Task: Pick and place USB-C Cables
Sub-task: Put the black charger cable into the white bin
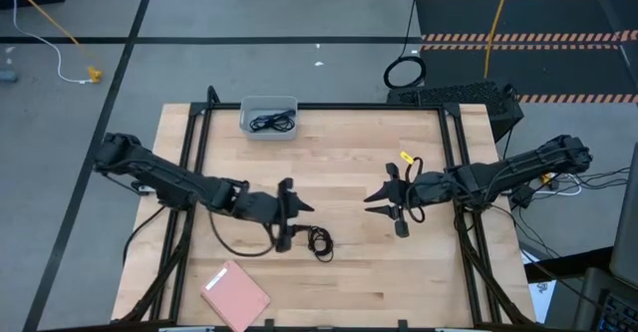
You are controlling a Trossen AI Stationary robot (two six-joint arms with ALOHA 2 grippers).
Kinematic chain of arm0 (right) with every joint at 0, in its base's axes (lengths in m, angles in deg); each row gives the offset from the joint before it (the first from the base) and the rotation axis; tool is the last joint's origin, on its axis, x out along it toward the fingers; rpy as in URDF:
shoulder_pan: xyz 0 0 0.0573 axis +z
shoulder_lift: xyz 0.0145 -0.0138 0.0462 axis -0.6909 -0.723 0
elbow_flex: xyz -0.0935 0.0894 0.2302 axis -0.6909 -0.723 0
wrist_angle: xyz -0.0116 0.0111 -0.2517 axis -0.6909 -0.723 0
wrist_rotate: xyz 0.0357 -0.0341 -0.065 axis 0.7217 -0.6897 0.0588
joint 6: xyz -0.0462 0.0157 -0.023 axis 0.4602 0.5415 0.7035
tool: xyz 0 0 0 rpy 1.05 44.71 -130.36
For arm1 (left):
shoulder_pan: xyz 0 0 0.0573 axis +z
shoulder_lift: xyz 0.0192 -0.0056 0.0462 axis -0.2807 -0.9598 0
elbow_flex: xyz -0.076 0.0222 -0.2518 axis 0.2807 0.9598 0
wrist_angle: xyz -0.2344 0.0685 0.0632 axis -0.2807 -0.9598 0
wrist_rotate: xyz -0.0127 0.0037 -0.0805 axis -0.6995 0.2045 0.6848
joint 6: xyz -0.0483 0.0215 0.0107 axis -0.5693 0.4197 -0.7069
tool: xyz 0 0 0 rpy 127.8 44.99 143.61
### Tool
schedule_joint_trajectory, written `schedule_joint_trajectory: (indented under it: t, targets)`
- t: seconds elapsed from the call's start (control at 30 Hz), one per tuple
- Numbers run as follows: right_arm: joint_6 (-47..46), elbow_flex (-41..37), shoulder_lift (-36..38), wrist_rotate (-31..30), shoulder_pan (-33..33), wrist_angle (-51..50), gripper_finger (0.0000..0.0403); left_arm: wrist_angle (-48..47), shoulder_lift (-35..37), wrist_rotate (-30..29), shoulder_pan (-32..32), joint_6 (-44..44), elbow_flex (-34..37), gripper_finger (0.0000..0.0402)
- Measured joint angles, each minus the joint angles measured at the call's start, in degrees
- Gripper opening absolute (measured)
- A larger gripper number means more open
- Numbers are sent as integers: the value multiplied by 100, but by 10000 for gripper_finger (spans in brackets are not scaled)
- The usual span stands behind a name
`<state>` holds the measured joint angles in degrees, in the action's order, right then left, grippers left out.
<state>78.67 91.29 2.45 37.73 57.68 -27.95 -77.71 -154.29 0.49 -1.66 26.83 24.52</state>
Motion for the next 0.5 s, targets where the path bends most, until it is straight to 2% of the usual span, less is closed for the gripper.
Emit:
schedule_joint_trajectory:
  t: [0.3,0.5]
  targets:
    - [-175,-3,0,0,0,-249,93,-1619,-1350,337,128,-187,-1288,235]
    - [-175,-3,0,2,0,-320,93,-1881,-1988,801,189,-201,-1785,235]
